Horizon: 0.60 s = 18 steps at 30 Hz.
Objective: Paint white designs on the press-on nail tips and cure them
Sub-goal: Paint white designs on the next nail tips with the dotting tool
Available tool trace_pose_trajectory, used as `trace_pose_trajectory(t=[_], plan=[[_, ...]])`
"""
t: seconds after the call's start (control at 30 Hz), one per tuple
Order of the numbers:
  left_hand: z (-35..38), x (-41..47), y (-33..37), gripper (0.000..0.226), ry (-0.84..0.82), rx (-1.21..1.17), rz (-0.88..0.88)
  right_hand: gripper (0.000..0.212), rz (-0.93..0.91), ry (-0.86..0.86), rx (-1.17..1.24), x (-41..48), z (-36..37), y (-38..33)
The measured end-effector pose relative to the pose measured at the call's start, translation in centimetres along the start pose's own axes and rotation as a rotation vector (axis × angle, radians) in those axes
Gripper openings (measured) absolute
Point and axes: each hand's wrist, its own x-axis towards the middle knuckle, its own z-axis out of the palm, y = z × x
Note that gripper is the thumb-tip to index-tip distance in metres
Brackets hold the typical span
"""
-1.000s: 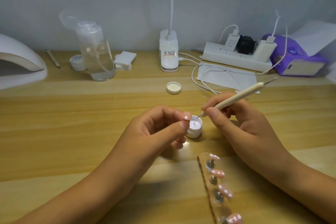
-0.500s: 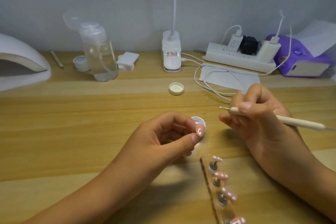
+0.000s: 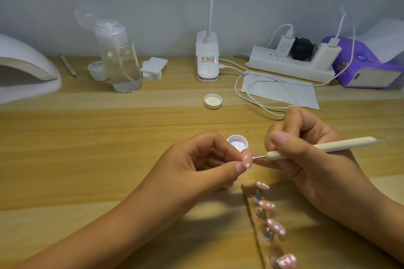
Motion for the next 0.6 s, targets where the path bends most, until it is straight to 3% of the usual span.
trace_pose_trajectory(t=[0.6], plan=[[0.01,-0.09,0.09,0.011,-0.011,0.032,0.019,0.021,0.017,-0.007,-0.01,-0.07,0.2,-0.05]])
